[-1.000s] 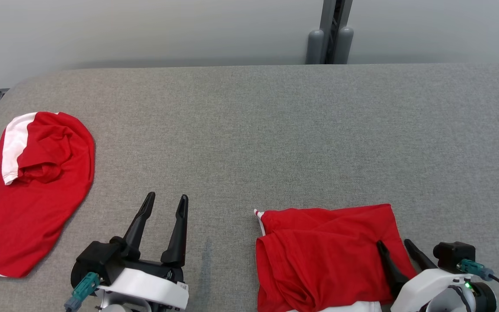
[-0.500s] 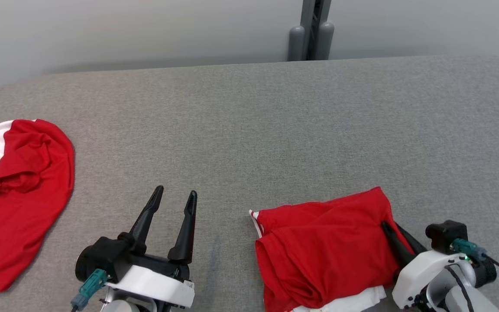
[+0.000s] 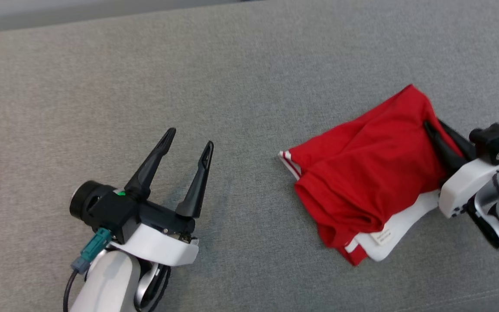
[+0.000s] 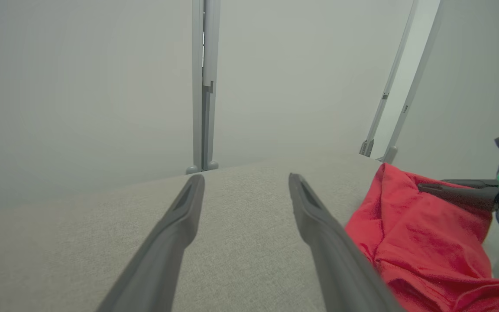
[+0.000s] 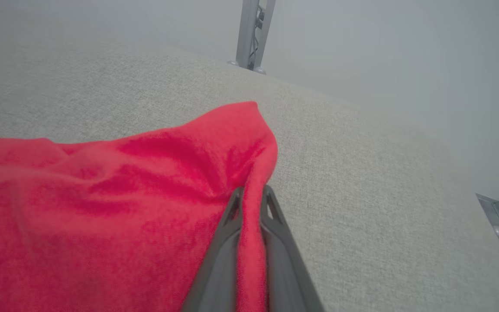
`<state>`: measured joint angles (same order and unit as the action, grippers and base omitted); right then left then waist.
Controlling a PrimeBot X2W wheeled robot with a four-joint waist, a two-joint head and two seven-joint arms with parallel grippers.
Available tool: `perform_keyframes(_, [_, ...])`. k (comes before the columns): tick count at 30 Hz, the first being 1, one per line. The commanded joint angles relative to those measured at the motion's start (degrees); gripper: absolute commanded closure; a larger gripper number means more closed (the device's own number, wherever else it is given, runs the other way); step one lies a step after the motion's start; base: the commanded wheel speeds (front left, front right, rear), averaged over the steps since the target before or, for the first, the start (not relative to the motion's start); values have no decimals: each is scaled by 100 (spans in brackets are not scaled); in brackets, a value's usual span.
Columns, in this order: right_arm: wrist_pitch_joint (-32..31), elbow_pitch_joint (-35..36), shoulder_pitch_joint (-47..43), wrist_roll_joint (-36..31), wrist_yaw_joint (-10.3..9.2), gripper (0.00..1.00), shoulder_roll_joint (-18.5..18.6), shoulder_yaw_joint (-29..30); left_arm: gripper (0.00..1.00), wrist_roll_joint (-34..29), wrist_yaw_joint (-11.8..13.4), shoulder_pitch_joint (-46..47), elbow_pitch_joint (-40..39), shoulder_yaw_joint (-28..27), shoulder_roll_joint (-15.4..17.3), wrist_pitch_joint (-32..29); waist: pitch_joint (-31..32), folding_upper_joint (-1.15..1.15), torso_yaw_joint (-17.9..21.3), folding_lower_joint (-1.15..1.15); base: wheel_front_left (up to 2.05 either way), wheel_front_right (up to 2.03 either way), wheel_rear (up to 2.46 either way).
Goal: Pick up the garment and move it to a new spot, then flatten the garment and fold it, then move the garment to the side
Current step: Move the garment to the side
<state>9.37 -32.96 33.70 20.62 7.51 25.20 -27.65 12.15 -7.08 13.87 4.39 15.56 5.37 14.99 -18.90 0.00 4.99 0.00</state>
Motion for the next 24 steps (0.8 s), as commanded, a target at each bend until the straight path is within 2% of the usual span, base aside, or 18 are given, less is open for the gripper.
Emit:
perform_keyframes(1, [59,-6,161,12,-4,100,71,-15,0,-38,-33,167,-41,10,93,19,-527,0,368,0,0,0,0])
perform_keyframes(5, [180,-164,748,-23,-5,100,413,-65,0,-132,-41,595,-274,219,358,2,-1005,0,595,0,0,0,0])
perform_keyframes(11, [365,-709,1421,-146,-5,100,830,255,0,-122,-38,1148,-774,526,629,-240,-1483,0,774,0,0,0,0])
perform_keyframes(23, [552,-1668,2116,-904,-5,100,1052,1319,0,-69,-6,1393,-1516,504,820,-583,-1886,0,764,0,0,0,0])
perform_keyframes(24, [561,-1778,2169,-1063,-5,100,1049,1595,0,-51,2,1364,-1571,512,819,-612,-1929,0,735,0,0,0,0])
